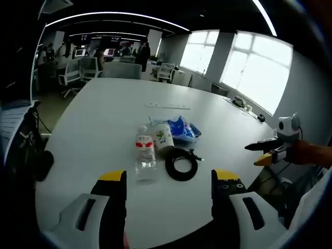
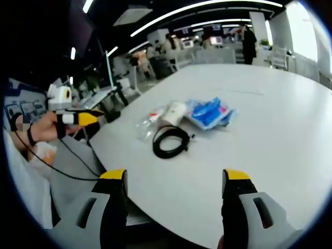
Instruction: Arrange the tabletop items into an orderly group along one side of the table until the central work area is clear of visible clutter.
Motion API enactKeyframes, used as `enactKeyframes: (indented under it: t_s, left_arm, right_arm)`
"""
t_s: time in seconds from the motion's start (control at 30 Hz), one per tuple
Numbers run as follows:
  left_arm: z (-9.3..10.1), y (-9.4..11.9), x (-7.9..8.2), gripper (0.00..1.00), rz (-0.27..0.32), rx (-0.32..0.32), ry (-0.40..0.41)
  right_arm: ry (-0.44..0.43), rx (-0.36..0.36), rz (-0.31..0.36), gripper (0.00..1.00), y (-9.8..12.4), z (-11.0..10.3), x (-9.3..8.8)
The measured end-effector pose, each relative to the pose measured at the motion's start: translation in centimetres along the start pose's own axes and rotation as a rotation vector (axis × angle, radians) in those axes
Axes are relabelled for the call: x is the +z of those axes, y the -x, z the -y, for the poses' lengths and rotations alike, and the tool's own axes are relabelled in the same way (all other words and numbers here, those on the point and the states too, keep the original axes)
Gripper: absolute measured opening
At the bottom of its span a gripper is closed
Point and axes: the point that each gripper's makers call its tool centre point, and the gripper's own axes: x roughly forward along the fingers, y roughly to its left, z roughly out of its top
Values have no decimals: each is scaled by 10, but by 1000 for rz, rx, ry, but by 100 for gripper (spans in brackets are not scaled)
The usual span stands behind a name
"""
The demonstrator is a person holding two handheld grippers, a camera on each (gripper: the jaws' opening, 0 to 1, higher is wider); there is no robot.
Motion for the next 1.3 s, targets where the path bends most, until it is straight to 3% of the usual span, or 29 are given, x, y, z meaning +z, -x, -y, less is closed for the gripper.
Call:
enactKeyframes:
  t_s: [0.8,1.1,1.3]
  left_arm:
    - [-5,-2,-3,65,-13,11,19]
    - [-10,-14,-5,63,-35,21,50]
    - [-8,-24,-3,63,-53,15,29]
  right_arm:
    - [-5,-3,-9,72,1,-4,-6]
    - [-14,-6,-13,71,4,-2,-9]
    - [-11,-3,-22,71,4,-3,-12]
